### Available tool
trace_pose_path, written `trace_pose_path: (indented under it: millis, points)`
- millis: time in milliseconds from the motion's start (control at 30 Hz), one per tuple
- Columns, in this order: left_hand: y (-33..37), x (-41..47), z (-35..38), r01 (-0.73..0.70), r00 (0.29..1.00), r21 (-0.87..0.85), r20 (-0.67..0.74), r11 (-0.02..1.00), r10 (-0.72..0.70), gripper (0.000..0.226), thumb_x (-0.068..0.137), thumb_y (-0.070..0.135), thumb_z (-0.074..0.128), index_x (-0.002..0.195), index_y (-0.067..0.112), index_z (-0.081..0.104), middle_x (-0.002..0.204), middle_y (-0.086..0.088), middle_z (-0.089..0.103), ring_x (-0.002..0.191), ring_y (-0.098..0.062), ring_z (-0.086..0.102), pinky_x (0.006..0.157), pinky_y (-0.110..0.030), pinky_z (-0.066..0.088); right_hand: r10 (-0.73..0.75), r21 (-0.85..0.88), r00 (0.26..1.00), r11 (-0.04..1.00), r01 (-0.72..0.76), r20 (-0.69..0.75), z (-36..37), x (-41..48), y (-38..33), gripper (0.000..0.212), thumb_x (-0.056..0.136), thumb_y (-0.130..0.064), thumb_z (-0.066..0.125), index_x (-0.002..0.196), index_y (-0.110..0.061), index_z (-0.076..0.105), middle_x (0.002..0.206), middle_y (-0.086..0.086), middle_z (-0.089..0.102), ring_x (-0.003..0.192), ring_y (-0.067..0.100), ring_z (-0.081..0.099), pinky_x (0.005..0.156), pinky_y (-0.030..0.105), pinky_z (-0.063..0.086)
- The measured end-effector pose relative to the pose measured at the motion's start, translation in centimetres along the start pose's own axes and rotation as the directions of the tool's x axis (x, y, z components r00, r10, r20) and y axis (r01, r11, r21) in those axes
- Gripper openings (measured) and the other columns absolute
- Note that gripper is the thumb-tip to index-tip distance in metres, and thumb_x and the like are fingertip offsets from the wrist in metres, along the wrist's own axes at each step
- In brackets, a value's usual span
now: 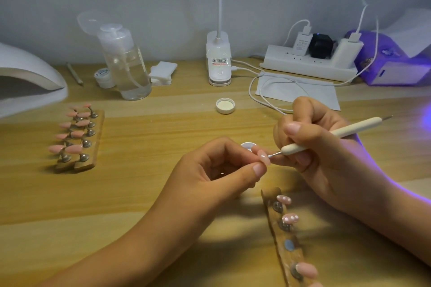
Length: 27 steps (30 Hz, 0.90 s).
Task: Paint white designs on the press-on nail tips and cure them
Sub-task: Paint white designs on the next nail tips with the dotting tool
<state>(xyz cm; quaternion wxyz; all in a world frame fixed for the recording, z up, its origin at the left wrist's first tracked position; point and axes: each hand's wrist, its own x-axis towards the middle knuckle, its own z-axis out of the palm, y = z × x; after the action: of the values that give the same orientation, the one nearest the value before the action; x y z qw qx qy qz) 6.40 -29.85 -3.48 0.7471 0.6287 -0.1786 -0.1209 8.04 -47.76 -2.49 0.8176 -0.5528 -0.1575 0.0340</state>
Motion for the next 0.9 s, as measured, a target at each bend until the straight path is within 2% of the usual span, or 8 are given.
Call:
trace_pose_path:
  millis: [167, 367, 433, 500, 567, 667, 733, 900]
  points:
    - [0.0, 0.01, 0.04, -0.009, 1.0, -0.001, 0.002, 1.0, 0.009, 0.01, 0.077, 0.013, 0.069, 0.074, 0.022, 0.071, 0.075, 0.006, 0.071, 0.081, -0.005, 0.064, 0.066, -0.012, 0.047, -0.001, 0.013, 1.0, 1.0, 0.001, -0.001, 0.1, -0.02, -0.07, 0.022, 0.074, -0.013, 0.061, 0.059, -0.021, 0.047, 0.048, -0.002, 0.041, 0.047, 0.009, 0.036, 0.054, 0.019, 0.05]
    - [-0.06, 0.03, 0.0, -0.01, 1.0, -0.008, 0.0, 1.0, 0.01, 0.009, 0.077, 0.012, 0.069, 0.075, 0.02, 0.072, 0.088, 0.002, 0.074, 0.073, -0.002, 0.065, 0.065, -0.012, 0.047, 0.008, 0.014, 1.0, 1.0, -0.008, -0.016, 0.18, -0.05, -0.07, 0.021, 0.072, -0.014, 0.061, 0.058, -0.02, 0.047, 0.049, -0.005, 0.043, 0.047, 0.009, 0.035, 0.054, 0.019, 0.049]
    - [-0.08, 0.06, -0.02, -0.01, 1.0, -0.006, 0.002, 1.0, 0.01, 0.006, 0.077, 0.012, 0.069, 0.075, 0.017, 0.071, 0.089, 0.002, 0.074, 0.074, -0.001, 0.065, 0.065, -0.013, 0.048, 0.014, -0.009, 1.0, 1.0, -0.015, -0.019, 0.07, -0.06, -0.02, 0.02, 0.071, -0.015, 0.061, 0.058, -0.021, 0.046, 0.05, -0.006, 0.046, 0.047, 0.008, 0.036, 0.061, 0.024, 0.052]
    - [-0.07, 0.08, -0.02, -0.014, 1.0, -0.01, 0.01, 1.0, 0.014, 0.007, 0.078, 0.011, 0.069, 0.075, 0.017, 0.071, 0.087, 0.003, 0.074, 0.077, -0.002, 0.067, 0.066, -0.013, 0.048, 0.026, -0.038, 0.999, 0.999, -0.027, -0.025, -0.03, -0.07, 0.03, 0.02, 0.07, -0.017, 0.062, 0.058, -0.021, 0.046, 0.051, -0.006, 0.045, 0.047, 0.008, 0.036, 0.073, 0.037, 0.052]
    - [-0.06, 0.11, -0.02, -0.025, 1.0, -0.001, 0.016, 1.0, 0.025, 0.011, 0.079, 0.01, 0.068, 0.075, 0.02, 0.071, 0.079, 0.006, 0.072, 0.076, -0.001, 0.067, 0.065, -0.012, 0.048, 0.031, -0.036, 0.999, 0.999, -0.032, -0.027, -0.05, -0.05, 0.05, 0.02, 0.07, -0.017, 0.062, 0.058, -0.021, 0.046, 0.051, -0.005, 0.043, 0.047, 0.008, 0.036, 0.076, 0.04, 0.053]
    - [-0.07, 0.14, -0.03, -0.022, 1.0, 0.013, 0.011, 1.0, 0.022, 0.011, 0.079, 0.012, 0.068, 0.075, 0.022, 0.071, 0.075, 0.008, 0.07, 0.07, -0.001, 0.062, 0.065, -0.012, 0.047, 0.026, -0.003, 0.999, 1.0, -0.026, -0.02, -0.06, -0.05, 0.0, 0.021, 0.073, -0.017, 0.061, 0.059, -0.02, 0.046, 0.049, -0.004, 0.042, 0.047, 0.009, 0.036, 0.063, 0.028, 0.055]
    - [-0.08, 0.13, -0.05, -0.018, 1.0, 0.019, 0.011, 1.0, 0.017, 0.009, 0.078, 0.014, 0.069, 0.075, 0.022, 0.071, 0.075, 0.009, 0.07, 0.068, -0.003, 0.06, 0.065, -0.012, 0.047, 0.021, -0.003, 1.0, 1.0, -0.021, -0.01, -0.08, -0.04, -0.04, 0.023, 0.078, -0.02, 0.059, 0.059, -0.019, 0.045, 0.049, -0.003, 0.042, 0.048, 0.009, 0.037, 0.059, 0.023, 0.053]
    - [0.01, 0.07, 0.0, -0.01, 1.0, 0.023, 0.006, 1.0, 0.01, 0.008, 0.078, 0.015, 0.069, 0.075, 0.022, 0.071, 0.074, 0.009, 0.069, 0.067, -0.004, 0.059, 0.064, -0.012, 0.047, 0.027, 0.042, 1.0, 0.999, -0.027, 0.013, -0.22, 0.09, -0.11, 0.039, 0.077, -0.042, 0.073, 0.064, -0.017, 0.046, 0.053, -0.003, 0.046, 0.049, 0.007, 0.045, 0.067, 0.033, 0.057]
